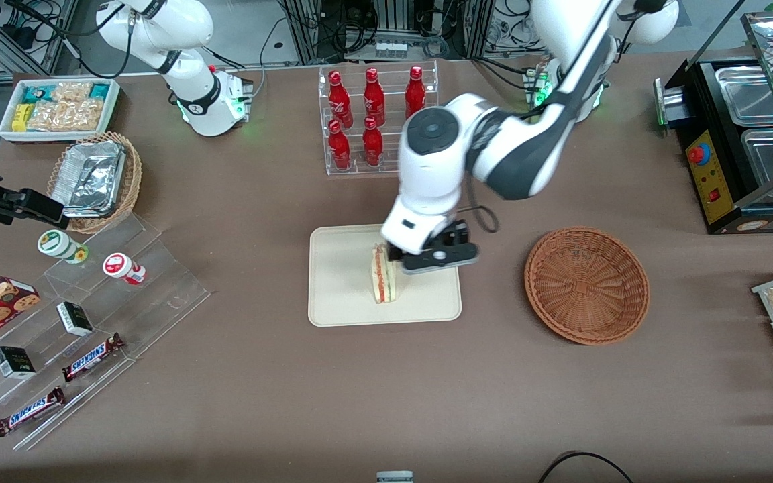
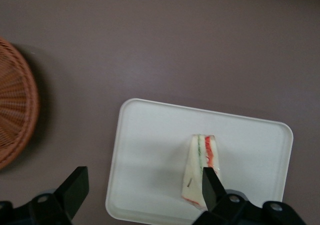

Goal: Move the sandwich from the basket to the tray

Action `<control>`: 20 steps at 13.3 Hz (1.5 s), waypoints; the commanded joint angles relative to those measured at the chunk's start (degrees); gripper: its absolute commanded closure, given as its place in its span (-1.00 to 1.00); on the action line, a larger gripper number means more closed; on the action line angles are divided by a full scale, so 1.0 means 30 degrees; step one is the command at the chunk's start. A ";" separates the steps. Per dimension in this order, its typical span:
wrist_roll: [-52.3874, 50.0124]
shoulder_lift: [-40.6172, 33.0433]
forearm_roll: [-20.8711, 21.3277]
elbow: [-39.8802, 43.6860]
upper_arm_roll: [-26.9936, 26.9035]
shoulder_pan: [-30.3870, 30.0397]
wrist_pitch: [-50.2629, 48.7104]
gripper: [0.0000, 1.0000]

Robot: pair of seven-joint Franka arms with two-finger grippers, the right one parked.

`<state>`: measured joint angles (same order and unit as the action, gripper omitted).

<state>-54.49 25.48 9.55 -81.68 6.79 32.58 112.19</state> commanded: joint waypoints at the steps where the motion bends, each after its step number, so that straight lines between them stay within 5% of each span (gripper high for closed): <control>1: 0.1542 -0.1720 -0.0518 -0.0604 0.0109 -0.1391 -0.1705 -1.00; 13: 1.1825 -0.5795 -0.3299 -0.0633 0.0109 -0.8626 -0.7364 -1.00; 20: 1.6784 -0.8431 -0.3331 -0.3501 0.0080 -1.2031 -0.8159 -1.00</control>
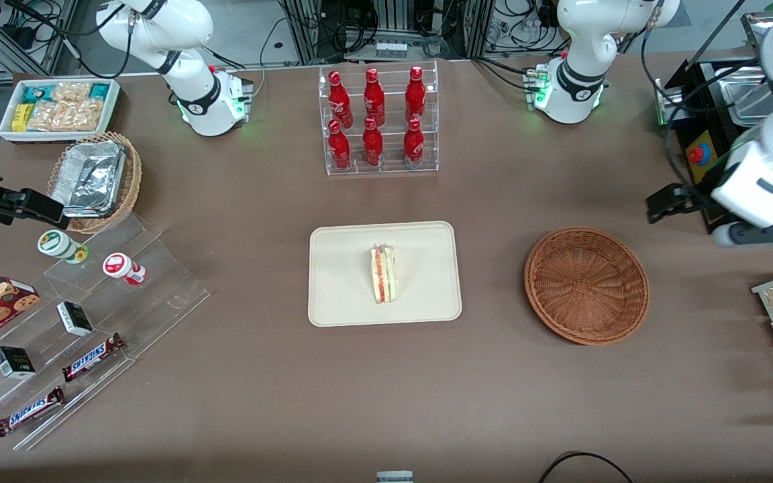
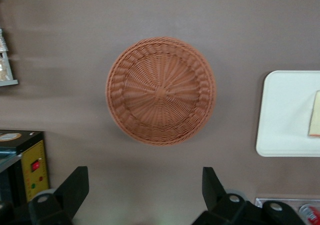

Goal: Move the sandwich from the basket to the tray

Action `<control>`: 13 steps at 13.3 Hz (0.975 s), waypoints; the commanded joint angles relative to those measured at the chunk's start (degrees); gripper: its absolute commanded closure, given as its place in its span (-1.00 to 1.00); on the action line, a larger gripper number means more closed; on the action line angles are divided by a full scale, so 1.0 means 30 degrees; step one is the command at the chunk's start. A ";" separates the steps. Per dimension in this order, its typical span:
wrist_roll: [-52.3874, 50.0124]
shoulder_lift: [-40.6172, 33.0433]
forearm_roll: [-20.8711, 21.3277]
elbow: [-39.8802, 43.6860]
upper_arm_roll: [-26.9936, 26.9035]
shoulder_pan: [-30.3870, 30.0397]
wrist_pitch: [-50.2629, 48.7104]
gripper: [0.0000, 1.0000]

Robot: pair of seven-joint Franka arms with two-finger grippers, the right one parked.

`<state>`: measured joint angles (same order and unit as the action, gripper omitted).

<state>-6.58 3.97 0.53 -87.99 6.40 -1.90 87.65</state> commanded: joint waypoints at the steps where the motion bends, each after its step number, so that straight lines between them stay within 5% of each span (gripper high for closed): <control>1: 0.0817 -0.1466 -0.0354 -0.1575 0.0180 -0.0423 0.0052 -1.00; 5: 0.0817 -0.2577 -0.0354 -0.2508 -0.1574 0.1186 0.0080 -1.00; 13: 0.0436 -0.2757 -0.0472 -0.1812 -0.1753 0.1423 0.0140 -1.00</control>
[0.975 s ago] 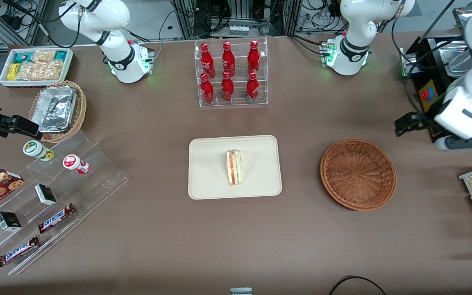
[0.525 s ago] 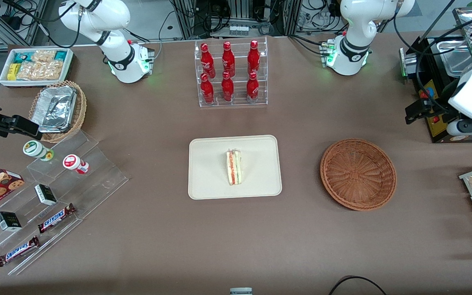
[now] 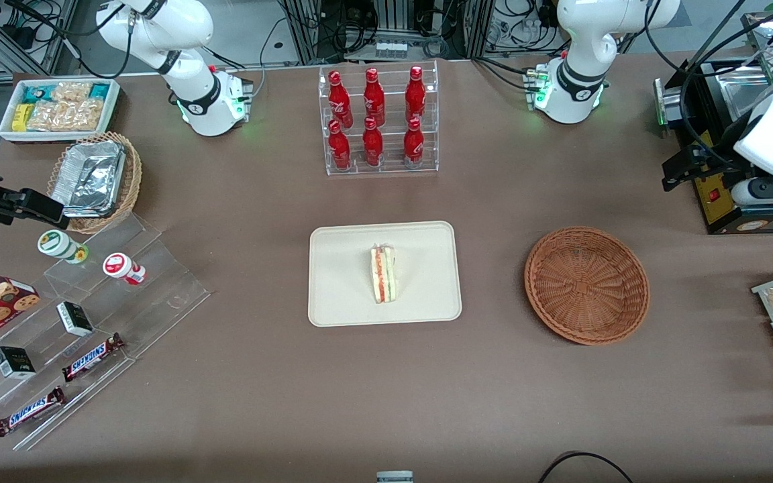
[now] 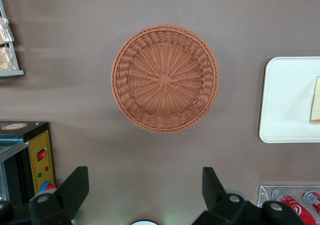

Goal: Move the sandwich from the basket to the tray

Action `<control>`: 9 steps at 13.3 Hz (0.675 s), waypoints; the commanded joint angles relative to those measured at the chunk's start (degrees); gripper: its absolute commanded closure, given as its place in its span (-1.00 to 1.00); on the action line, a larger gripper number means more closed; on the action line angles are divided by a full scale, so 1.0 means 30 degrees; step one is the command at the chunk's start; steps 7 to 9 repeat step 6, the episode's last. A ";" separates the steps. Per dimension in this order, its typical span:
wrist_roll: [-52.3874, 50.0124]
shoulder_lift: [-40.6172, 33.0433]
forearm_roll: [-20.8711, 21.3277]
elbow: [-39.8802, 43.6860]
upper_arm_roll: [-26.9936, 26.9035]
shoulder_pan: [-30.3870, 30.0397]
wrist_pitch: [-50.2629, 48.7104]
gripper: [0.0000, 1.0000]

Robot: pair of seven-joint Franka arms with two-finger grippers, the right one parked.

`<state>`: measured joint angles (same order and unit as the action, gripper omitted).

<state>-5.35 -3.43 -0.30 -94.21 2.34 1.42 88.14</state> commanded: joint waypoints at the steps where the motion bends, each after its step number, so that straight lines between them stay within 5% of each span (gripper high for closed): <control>1: 0.0054 -0.0294 -0.0164 0.0289 -0.0400 0.0319 -0.0024 -1.00; 9: 0.0054 -0.0294 -0.0106 0.0465 -0.1396 0.0846 -0.0346 -1.00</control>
